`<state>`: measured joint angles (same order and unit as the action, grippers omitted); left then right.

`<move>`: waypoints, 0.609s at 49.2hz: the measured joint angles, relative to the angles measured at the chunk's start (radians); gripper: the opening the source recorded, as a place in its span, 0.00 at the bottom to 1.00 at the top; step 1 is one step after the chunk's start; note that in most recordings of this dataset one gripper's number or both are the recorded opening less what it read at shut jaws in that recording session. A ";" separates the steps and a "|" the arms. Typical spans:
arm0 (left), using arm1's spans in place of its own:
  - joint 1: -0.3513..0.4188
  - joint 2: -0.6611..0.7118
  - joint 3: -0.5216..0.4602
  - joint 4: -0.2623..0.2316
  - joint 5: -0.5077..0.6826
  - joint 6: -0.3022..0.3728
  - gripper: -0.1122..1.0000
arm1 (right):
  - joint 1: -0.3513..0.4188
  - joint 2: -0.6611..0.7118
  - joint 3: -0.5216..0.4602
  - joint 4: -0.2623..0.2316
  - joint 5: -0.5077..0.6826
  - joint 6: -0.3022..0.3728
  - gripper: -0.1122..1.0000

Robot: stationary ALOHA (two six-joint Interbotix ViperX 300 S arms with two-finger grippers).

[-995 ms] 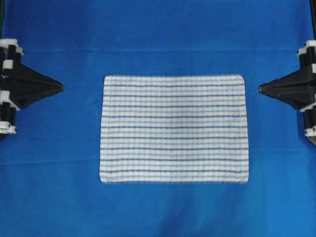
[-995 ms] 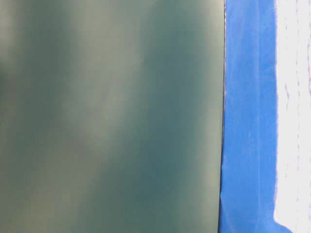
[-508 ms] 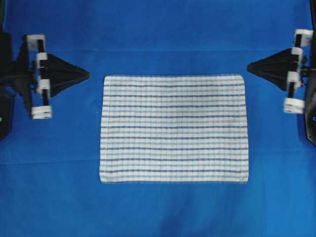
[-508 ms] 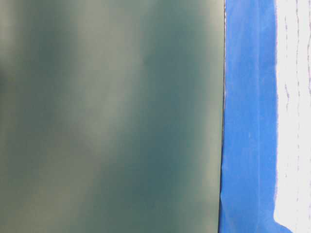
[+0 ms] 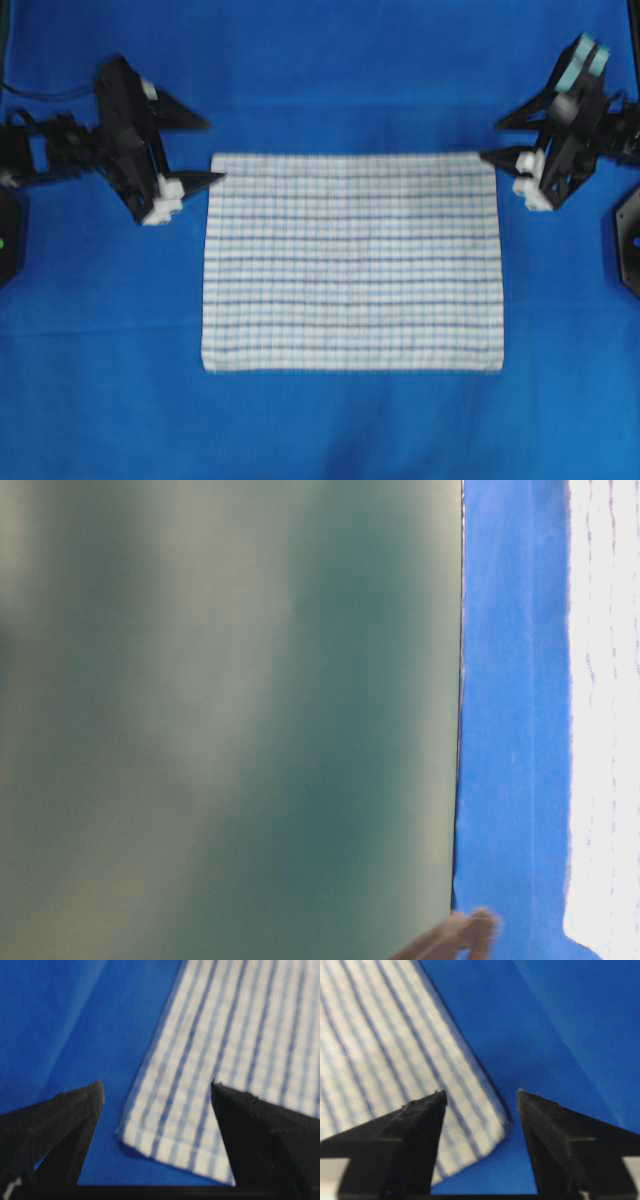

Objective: Fold the blue towel.
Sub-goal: 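Move both grippers to the towel's far corners and pinch them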

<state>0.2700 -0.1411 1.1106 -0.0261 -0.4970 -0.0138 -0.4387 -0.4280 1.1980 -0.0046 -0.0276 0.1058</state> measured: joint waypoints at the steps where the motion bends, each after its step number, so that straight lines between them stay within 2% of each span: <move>1: 0.003 0.012 -0.003 -0.002 0.000 0.000 0.83 | -0.003 0.015 0.000 0.000 -0.005 0.000 0.62; 16: 0.077 0.161 -0.009 -0.002 -0.002 -0.002 0.83 | -0.025 0.209 0.009 0.000 -0.121 -0.002 0.62; 30: 0.078 0.221 -0.014 -0.002 -0.006 0.002 0.81 | -0.025 0.272 0.008 0.000 -0.147 -0.005 0.60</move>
<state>0.3482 0.0798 1.0968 -0.0276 -0.5031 -0.0123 -0.4633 -0.1565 1.2057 -0.0046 -0.1749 0.1012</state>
